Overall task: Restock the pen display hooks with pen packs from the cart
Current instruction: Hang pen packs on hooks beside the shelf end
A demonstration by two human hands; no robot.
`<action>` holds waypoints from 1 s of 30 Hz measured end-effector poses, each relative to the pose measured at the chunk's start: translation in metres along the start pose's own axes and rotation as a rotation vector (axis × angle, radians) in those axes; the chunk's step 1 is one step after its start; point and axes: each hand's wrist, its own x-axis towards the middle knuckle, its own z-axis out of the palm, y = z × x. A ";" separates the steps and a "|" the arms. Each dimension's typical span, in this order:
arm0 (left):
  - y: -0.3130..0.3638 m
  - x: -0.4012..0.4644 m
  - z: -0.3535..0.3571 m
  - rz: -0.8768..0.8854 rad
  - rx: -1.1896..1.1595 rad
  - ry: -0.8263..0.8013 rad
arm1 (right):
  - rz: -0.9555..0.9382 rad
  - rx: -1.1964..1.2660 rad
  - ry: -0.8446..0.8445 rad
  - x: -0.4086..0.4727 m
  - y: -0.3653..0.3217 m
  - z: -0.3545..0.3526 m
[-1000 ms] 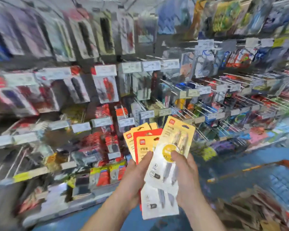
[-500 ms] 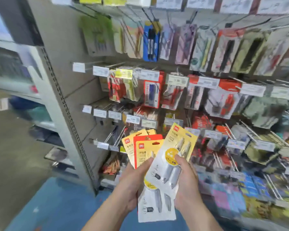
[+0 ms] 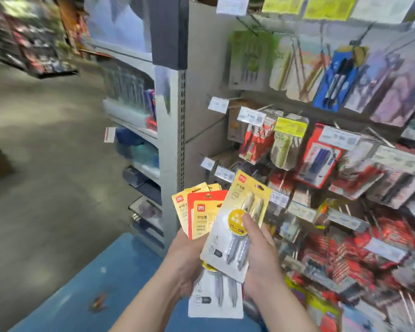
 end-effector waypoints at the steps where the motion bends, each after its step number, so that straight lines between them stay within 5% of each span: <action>1: 0.004 0.007 -0.005 0.018 -0.006 0.006 | 0.014 0.002 -0.018 0.008 0.000 0.007; 12: 0.047 0.131 -0.036 0.081 0.100 0.211 | -0.038 -0.108 -0.188 0.154 -0.045 0.034; 30: 0.107 0.213 -0.034 0.038 0.127 0.147 | -0.312 -0.509 -0.136 0.273 -0.107 0.091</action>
